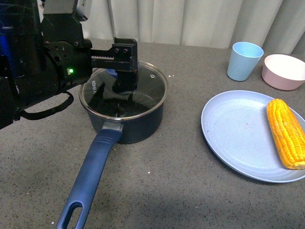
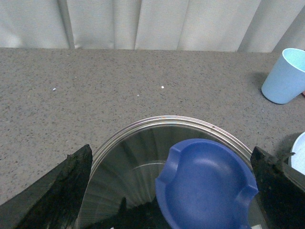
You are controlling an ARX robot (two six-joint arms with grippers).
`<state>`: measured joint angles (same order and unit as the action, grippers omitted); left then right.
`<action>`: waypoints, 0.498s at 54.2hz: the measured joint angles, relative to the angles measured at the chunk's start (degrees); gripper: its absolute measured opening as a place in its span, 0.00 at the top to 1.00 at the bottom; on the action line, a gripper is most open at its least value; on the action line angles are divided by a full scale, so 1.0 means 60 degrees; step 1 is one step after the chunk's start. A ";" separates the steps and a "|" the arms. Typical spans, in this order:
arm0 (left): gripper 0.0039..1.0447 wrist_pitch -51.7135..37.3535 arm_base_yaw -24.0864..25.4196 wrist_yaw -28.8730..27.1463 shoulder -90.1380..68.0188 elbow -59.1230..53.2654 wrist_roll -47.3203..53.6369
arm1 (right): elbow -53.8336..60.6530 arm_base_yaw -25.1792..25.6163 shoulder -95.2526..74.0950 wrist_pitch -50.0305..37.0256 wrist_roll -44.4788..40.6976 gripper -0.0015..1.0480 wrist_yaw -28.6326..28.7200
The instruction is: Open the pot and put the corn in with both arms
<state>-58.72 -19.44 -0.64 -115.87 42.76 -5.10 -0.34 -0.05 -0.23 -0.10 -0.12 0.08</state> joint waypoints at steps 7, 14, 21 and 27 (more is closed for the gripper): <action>0.06 0.0095 -0.0328 0.0189 -0.0277 0.0368 0.0124 | 0.0000 0.0000 0.0000 0.0000 0.0000 0.09 0.0000; 0.06 0.0106 -0.0514 0.0317 -0.0543 0.0550 0.0259 | 0.0000 0.0000 0.0000 0.0000 0.0000 0.09 0.0000; 0.06 0.0153 -0.0521 0.0401 -0.0732 0.0576 0.0350 | 0.0000 0.0000 0.0000 0.0000 0.0000 0.09 0.0000; 0.06 0.0168 -0.0481 0.0415 -0.0841 0.0590 0.0401 | 0.0000 0.0000 0.0000 0.0000 0.0000 0.09 0.0000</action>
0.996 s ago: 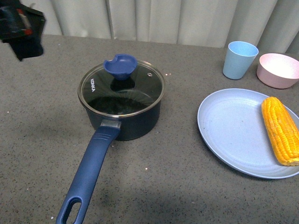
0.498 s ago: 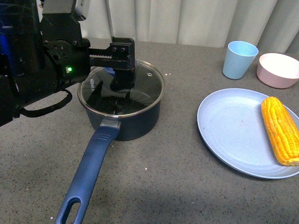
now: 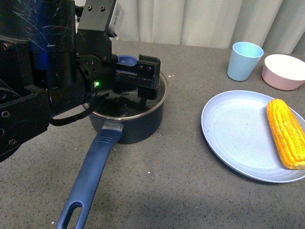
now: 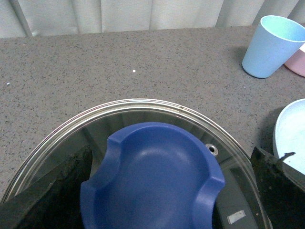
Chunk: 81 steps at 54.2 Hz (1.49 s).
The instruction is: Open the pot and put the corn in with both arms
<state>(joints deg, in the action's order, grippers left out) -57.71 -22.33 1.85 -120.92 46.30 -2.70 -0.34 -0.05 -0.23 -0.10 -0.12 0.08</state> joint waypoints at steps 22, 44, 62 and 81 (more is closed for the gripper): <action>0.41 0.0036 0.0168 0.0153 0.0025 -0.0007 0.0025 | 0.0000 0.0000 0.0000 0.0000 0.0000 0.09 0.0000; 0.41 -0.0528 0.1042 0.0594 0.2441 -0.1242 0.0262 | 0.0000 0.0000 0.0000 0.0000 0.0000 0.09 0.0000; 0.41 -0.1749 0.4138 0.0871 0.0936 -0.1734 0.0510 | 0.0000 0.0000 0.0000 0.0000 0.0000 0.09 0.0000; 0.42 -0.1931 0.4262 0.0976 -0.1093 -0.0925 0.0076 | 0.0000 0.0000 0.0000 0.0000 0.0000 0.09 0.0000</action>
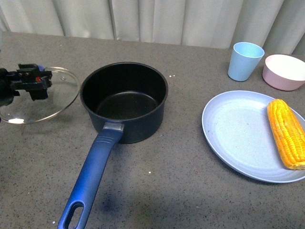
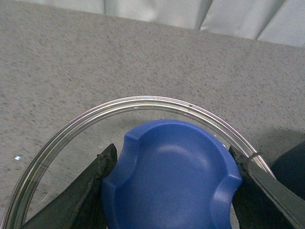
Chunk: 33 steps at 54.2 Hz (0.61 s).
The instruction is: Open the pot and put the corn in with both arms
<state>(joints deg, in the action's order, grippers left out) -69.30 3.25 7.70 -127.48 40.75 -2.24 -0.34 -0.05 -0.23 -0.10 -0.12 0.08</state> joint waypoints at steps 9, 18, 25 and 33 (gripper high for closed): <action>0.42 0.0142 -0.0102 -0.0073 -0.0597 0.0251 0.0004 | 0.0000 0.0000 0.0000 0.0000 0.0000 0.09 0.0000; 0.42 0.0295 -0.0102 -0.0222 -0.0892 0.0423 0.0047 | 0.0000 0.0000 0.0000 0.0000 0.0000 0.09 0.0000; 0.42 0.0321 -0.0102 -0.0215 -0.0896 0.0444 0.0095 | 0.0000 0.0000 0.0000 0.0000 0.0000 0.09 0.0000; 0.23 0.0324 -0.0102 -0.0200 -0.0849 0.0423 0.0164 | 0.0000 0.0000 0.0000 0.0000 0.0000 0.09 0.0000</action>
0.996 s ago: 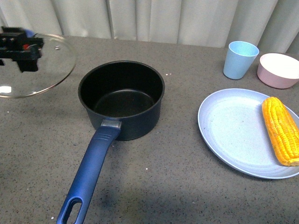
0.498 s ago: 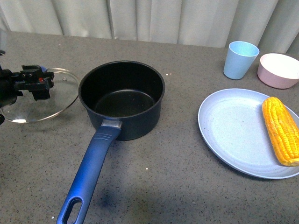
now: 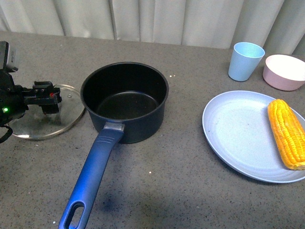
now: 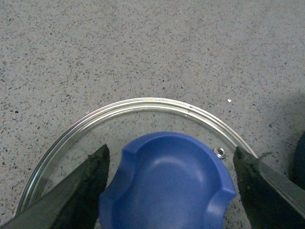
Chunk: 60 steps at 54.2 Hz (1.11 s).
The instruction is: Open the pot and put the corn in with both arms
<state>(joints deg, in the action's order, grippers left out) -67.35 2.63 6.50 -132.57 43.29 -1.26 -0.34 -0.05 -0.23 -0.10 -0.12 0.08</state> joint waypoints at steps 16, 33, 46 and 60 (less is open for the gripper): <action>0.06 0.0670 0.0000 -0.0812 0.2142 -0.1137 -0.0025 | 0.0000 0.0000 0.0000 0.0000 0.0000 0.09 0.0000; 0.21 -0.0248 -0.0346 -0.1209 0.6969 -0.4433 -0.0062 | 0.0000 0.0000 0.0000 0.0000 0.0000 0.09 0.0000; 0.59 0.0630 -0.0455 -0.1082 0.9697 -0.5584 0.0102 | 0.0000 0.0000 0.0000 0.0000 0.0000 0.09 -0.0004; 0.96 0.1880 -0.0452 -0.1082 1.1821 -0.6441 0.0138 | 0.0000 0.0000 0.0000 0.0000 0.0000 0.09 0.0000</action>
<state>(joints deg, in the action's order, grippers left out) -56.07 -0.08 0.01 -61.65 4.64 -0.43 -0.34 -0.05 -0.23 -0.10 -0.12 0.08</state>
